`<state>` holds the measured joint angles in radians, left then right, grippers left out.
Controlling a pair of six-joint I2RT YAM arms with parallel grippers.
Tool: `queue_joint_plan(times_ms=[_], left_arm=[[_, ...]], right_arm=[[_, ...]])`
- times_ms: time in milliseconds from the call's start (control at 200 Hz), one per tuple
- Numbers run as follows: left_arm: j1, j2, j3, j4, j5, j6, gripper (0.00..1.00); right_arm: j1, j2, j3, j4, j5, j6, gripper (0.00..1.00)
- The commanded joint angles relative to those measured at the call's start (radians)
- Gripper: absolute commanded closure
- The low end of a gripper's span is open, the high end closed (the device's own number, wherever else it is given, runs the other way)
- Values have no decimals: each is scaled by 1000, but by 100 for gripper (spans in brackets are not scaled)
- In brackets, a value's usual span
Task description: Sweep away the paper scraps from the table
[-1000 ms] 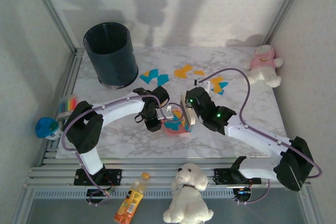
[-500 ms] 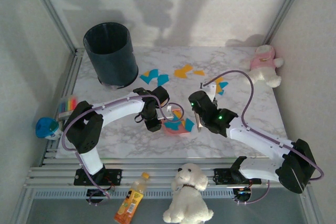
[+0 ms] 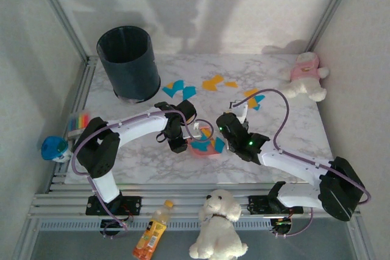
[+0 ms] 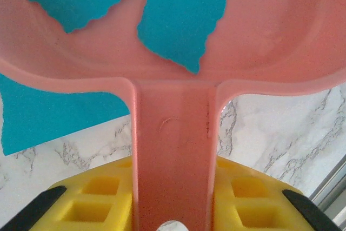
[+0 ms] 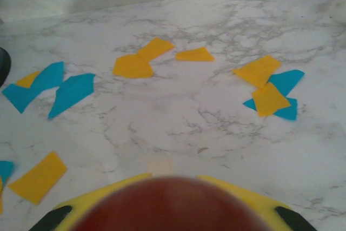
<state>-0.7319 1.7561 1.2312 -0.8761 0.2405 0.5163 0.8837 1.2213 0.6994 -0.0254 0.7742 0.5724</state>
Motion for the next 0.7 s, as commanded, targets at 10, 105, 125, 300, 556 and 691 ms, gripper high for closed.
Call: queue_joint_plan(times_ms=[10, 105, 125, 300, 556, 691], left_arm=[[-7, 20, 7, -36, 13, 8, 100], [-7, 22, 7, -38, 10, 8, 100], [-7, 23, 6, -39, 10, 8, 100], [-8, 25, 3, -38, 9, 8, 100], [-7, 34, 7, -40, 8, 7, 100], [-7, 35, 7, -38, 5, 5, 100]], right_arm=[[12, 45, -28, 71, -14, 6, 100], [12, 69, -18, 105, -41, 3, 100], [12, 75, -13, 113, -48, 2, 100], [12, 91, 4, 157, -97, 2, 100], [12, 88, 19, 181, -140, 9, 100], [12, 84, 28, 180, -154, 8, 100]])
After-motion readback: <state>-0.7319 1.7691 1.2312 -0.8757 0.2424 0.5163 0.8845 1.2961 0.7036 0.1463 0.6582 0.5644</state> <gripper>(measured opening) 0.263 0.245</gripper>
